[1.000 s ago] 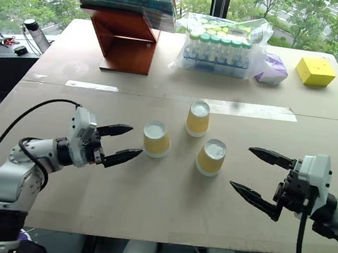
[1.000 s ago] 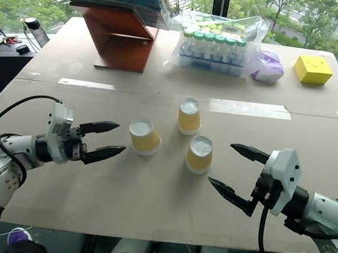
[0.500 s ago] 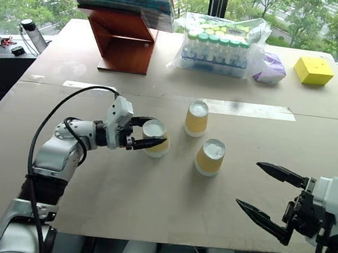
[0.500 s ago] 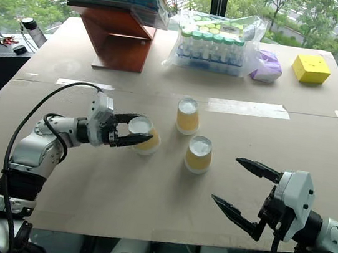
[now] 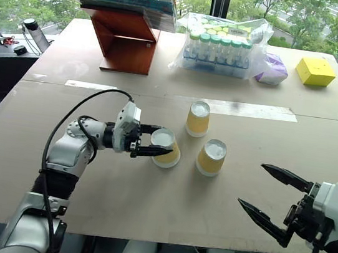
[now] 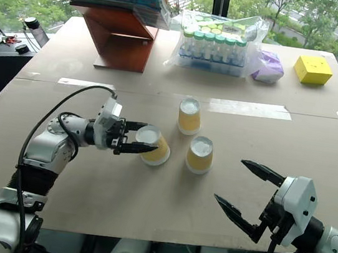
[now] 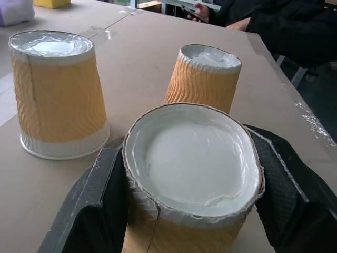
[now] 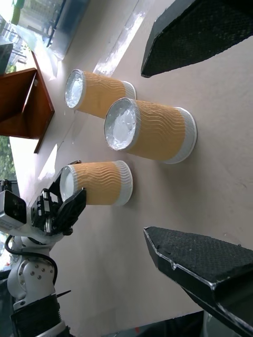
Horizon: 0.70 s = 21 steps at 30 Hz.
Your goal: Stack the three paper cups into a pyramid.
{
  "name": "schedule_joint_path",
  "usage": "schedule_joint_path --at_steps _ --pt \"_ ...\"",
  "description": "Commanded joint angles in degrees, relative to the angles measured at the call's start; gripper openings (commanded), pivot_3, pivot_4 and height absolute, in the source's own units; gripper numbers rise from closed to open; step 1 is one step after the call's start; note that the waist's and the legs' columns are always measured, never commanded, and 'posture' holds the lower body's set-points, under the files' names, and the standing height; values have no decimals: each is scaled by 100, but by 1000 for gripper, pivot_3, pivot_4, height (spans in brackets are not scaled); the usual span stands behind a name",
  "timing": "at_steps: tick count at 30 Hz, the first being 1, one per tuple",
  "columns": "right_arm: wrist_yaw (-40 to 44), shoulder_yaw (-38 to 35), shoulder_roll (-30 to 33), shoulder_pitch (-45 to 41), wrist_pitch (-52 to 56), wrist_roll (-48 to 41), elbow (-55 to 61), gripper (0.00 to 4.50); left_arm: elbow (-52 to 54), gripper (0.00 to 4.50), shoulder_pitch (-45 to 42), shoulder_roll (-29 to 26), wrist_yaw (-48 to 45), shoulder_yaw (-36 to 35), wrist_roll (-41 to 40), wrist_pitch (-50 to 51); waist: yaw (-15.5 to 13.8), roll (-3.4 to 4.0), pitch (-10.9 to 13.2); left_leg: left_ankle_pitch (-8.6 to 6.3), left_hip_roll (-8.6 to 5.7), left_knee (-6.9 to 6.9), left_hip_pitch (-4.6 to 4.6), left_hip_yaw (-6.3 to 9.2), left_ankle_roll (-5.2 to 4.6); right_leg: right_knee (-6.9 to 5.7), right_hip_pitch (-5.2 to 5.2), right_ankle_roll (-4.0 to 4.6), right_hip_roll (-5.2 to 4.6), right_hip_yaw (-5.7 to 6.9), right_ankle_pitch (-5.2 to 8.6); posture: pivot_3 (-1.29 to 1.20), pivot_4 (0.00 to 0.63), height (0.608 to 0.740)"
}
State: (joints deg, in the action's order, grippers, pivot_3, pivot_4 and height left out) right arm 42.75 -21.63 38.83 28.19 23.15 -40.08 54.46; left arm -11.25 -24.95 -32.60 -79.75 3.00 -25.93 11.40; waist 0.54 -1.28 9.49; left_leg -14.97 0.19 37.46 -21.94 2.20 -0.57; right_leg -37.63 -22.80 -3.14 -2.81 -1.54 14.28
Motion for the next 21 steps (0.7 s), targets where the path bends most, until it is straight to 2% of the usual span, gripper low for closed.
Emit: schedule_joint_path --at_steps 1,11,21 --pt "-88 -77 -57 77 -163 42 248 4500 -151 2758 -236 150 -32 99 139 -275 3 -1 0 0 0 0 0 1 0 -1 0 0 0 0 0 0 150 740" --pt "-289 -28 -153 305 -238 180 435 4500 -674 2758 -372 478 -304 308 371 -802 3 -1 -2 0 -2 2 7 2 0 -4 6 0 2 1 0 0 150 740" --pt "-398 -45 -135 400 -220 184 537 4500 -761 2758 -353 690 -316 357 421 -872 -12 -2 -8 0 -2 5 9 4 0 -3 12 0 0 2 0 0 150 740"
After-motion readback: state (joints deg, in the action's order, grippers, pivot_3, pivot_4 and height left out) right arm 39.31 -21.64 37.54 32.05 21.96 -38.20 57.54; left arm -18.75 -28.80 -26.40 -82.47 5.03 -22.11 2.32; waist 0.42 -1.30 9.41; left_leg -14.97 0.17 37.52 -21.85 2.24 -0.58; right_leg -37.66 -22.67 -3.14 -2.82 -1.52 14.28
